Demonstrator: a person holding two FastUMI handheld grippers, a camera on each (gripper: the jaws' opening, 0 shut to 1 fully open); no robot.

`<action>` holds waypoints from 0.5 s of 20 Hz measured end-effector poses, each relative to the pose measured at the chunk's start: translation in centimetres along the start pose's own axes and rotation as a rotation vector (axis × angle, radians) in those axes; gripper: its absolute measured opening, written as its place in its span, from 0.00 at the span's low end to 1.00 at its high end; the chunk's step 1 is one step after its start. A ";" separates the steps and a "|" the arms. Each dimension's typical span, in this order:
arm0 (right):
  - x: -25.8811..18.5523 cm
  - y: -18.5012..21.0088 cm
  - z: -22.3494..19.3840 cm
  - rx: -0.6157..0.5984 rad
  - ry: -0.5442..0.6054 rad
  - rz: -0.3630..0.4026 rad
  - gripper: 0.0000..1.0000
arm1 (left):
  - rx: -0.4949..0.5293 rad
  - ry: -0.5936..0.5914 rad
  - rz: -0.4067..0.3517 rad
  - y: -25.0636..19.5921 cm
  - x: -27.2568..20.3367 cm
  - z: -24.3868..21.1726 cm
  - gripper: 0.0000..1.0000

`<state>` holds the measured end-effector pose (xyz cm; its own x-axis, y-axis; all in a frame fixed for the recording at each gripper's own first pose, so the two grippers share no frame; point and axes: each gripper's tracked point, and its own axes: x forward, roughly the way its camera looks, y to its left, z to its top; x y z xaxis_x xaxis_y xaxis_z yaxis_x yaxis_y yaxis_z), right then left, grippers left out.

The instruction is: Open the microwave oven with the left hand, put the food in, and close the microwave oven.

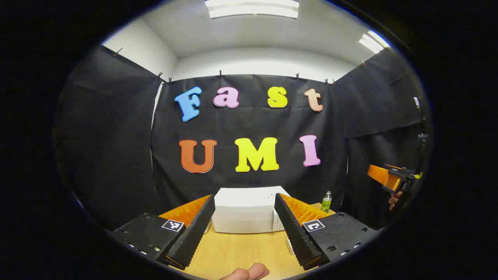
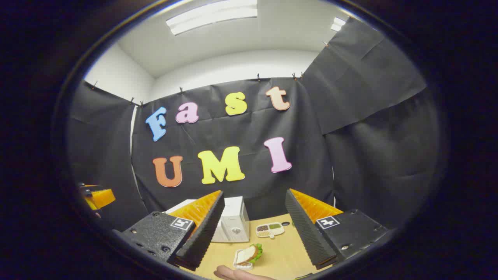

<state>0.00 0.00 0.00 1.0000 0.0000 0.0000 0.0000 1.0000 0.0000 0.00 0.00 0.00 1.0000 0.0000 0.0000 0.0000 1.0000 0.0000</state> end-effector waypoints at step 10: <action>0.9 -1.2 -0.8 -0.073 -0.021 -0.012 1.00 | -0.068 0.001 -0.030 1.0 1.2 -0.8 0.95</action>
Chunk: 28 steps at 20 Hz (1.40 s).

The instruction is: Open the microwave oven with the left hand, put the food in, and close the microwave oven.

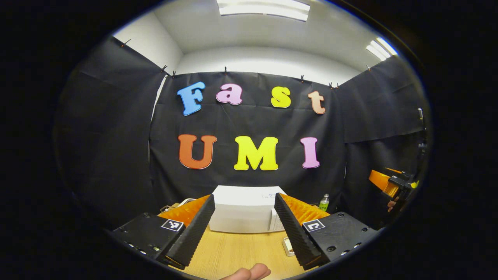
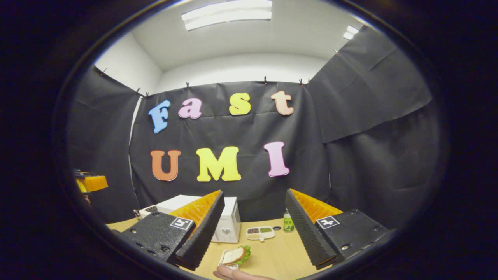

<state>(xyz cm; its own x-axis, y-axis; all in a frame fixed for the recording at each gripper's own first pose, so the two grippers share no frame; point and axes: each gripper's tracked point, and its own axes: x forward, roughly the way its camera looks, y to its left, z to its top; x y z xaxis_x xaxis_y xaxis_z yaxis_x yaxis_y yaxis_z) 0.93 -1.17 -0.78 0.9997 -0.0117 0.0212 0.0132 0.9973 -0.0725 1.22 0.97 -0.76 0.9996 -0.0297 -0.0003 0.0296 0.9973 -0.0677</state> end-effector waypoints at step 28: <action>8.3 -16.2 -8.1 -0.035 0.041 -0.150 0.90 | -0.188 0.170 -0.077 -6.8 29.5 -20.0 0.94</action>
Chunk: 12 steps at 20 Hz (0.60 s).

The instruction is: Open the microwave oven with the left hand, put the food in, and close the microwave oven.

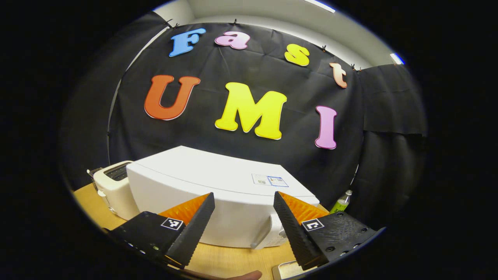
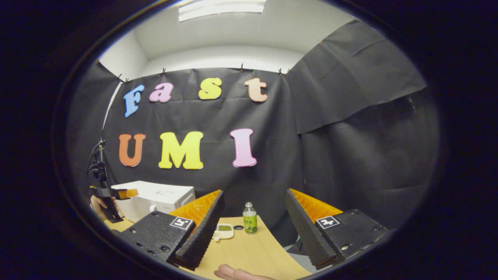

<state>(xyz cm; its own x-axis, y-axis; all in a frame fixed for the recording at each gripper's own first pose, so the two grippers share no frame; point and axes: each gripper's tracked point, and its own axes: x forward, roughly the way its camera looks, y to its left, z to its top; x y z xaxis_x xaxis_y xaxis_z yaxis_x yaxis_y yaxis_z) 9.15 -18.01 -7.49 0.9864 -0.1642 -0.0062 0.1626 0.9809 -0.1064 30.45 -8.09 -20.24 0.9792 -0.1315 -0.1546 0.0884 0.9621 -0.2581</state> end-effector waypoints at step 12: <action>1.9 -3.2 -5.1 0.033 0.086 -0.031 1.00 | 0.273 0.049 0.065 -1.8 4.0 -7.3 0.90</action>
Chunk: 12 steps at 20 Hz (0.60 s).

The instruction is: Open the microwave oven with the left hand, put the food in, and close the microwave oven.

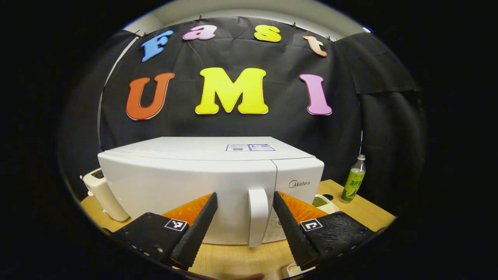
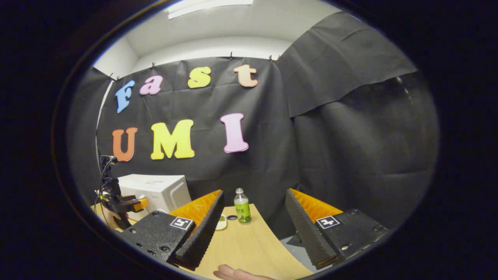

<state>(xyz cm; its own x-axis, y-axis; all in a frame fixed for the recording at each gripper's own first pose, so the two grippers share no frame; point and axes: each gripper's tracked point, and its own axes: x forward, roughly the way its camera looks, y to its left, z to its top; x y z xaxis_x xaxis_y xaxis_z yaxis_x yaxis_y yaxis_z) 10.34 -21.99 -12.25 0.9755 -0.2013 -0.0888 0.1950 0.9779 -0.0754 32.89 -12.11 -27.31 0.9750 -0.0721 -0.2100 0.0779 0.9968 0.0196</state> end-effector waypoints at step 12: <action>-1.0 0.2 -1.8 0.016 0.059 0.013 1.00 | -0.018 0.074 -0.030 -2.0 0.5 -3.4 0.27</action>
<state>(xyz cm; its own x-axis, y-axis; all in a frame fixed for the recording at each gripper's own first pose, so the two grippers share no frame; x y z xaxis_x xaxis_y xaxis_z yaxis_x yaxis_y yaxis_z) 9.23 -21.73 -14.00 0.9703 -0.1915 -0.1478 0.1848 0.9811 -0.0578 32.48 -14.06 -30.79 0.9543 -0.0993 -0.2818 0.1021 0.9948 -0.0048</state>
